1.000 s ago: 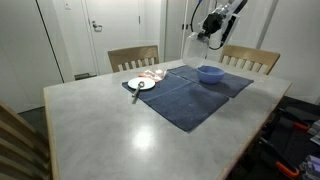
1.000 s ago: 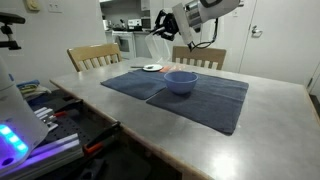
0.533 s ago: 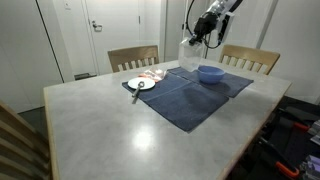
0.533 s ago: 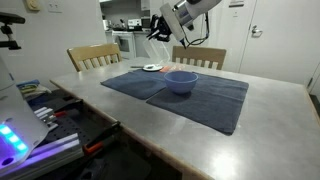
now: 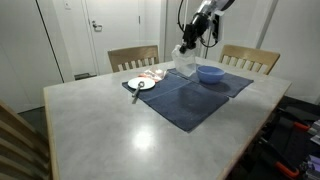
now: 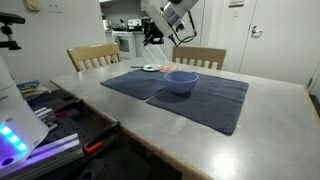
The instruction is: Pour the things in the lunchbox into the bowl
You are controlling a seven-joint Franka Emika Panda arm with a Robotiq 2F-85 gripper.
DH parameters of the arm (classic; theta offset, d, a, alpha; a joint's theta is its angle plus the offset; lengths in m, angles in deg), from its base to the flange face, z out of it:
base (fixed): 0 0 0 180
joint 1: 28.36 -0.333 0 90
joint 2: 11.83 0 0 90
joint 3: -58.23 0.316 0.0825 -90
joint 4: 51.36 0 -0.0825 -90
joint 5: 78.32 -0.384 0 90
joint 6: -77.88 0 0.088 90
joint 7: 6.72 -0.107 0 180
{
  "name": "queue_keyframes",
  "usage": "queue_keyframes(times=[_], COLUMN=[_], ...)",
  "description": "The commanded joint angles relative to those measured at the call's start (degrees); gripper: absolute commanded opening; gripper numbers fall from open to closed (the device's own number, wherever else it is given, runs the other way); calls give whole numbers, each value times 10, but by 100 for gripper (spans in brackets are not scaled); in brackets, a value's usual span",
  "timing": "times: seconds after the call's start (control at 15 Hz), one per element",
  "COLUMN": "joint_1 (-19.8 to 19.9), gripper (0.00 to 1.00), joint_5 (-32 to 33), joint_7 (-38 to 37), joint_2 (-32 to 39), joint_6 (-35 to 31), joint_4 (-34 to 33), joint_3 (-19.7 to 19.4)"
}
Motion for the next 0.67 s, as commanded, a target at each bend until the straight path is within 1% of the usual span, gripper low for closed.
queue_keyframes(times=[0.0,0.27,0.6], joint_1=[-22,-50,-61], gripper=[2,2,2], joint_5=[24,73,168], joint_7=[-64,-163,-297], joint_2=[-24,-26,-20], joint_6=[-71,-132,-162], joint_4=[38,45,36], joint_3=[24,45,64])
